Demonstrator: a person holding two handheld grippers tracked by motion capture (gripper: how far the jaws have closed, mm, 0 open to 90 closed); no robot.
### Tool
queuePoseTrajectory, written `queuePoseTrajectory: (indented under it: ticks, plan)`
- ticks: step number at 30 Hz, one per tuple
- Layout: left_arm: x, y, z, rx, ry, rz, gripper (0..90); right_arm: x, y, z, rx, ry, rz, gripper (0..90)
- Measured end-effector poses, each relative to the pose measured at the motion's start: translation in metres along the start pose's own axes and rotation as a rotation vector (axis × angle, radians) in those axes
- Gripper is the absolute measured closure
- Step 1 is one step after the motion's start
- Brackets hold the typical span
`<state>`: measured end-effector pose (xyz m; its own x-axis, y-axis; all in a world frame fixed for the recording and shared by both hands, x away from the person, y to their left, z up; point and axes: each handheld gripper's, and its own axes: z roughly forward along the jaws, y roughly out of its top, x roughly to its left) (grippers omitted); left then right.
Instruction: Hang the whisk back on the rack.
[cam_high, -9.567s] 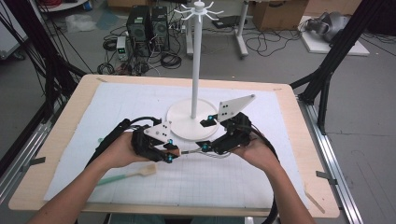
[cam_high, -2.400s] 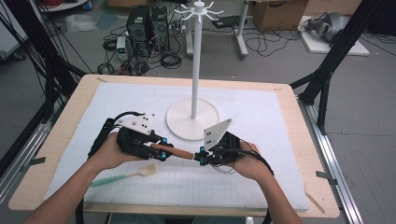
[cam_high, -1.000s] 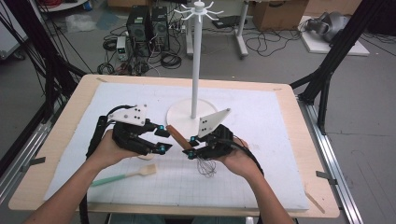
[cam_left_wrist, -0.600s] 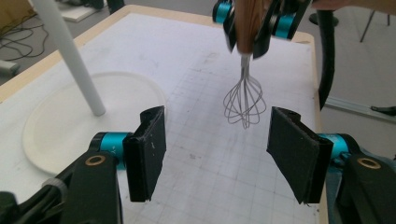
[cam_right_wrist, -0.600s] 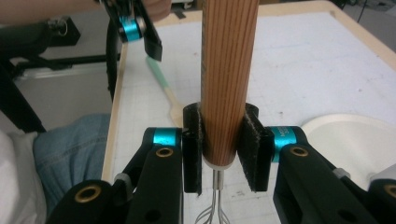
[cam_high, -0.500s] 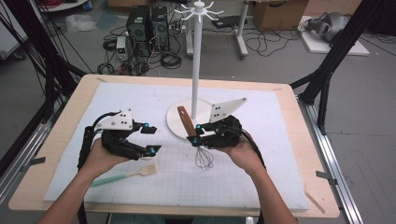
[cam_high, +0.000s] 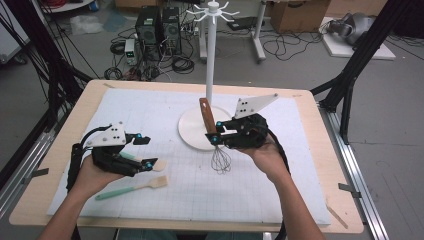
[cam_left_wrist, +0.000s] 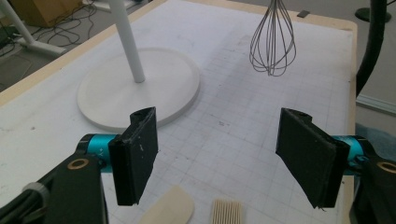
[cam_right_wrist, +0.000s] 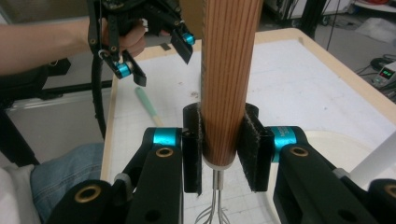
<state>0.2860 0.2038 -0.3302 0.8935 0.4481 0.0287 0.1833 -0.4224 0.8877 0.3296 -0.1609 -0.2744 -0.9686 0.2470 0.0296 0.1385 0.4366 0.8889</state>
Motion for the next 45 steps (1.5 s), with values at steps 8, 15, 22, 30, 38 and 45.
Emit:
queuePoseTrajectory:
  ticks: [8,15,22,30,38,45]
  plan:
    - [-0.002,-0.009,0.0,0.0,0.011,-0.006,29.5,-0.004,0.005,-0.004,-0.026,0.005,0.007,72.8]
    - [-0.005,-0.016,0.001,0.003,0.024,-0.005,28.9,-0.007,0.005,-0.007,-0.05,0.011,0.021,72.8]
    - [-0.006,-0.022,0.001,-0.001,0.036,-0.015,28.8,-0.01,0.009,-0.01,-0.071,0.007,0.042,72.8]
    - [-0.002,-0.027,-0.005,-0.018,0.055,-0.035,28.4,-0.017,0.018,-0.014,-0.077,-0.001,0.041,72.8]
    - [0.001,-0.034,-0.005,-0.015,0.065,-0.054,28.1,-0.028,0.024,-0.011,-0.09,-0.006,0.054,72.7]
    - [0.004,-0.039,-0.005,-0.018,0.065,-0.051,28.6,-0.039,0.031,-0.006,-0.093,-0.017,0.067,72.8]
